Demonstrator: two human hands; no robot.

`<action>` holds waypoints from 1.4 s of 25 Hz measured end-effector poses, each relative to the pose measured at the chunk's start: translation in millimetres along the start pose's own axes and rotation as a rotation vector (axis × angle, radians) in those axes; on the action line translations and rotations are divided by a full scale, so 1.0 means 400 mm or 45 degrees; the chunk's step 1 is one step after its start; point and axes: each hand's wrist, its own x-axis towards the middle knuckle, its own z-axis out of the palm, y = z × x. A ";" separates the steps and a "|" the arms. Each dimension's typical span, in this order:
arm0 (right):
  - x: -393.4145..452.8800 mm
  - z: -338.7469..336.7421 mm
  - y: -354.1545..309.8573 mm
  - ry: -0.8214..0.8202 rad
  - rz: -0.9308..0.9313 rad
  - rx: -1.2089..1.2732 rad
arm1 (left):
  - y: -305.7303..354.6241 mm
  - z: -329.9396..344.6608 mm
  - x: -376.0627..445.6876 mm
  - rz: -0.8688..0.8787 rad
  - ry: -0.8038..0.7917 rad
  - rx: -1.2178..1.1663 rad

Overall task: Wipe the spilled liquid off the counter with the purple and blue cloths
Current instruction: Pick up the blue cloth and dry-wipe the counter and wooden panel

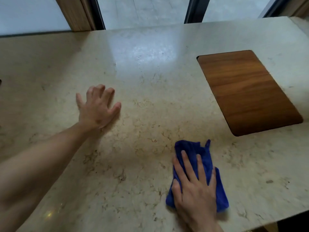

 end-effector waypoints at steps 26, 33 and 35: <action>1.326 -0.083 -0.324 -0.216 -0.716 -0.043 | -0.001 0.010 0.005 -0.083 -0.144 0.145; 0.797 -0.042 -0.212 -0.142 -0.642 0.051 | 0.003 0.002 0.021 -0.158 -0.123 0.081; 0.590 -0.030 -0.155 -0.055 -0.478 0.123 | -0.001 0.010 0.018 -0.137 -0.105 0.046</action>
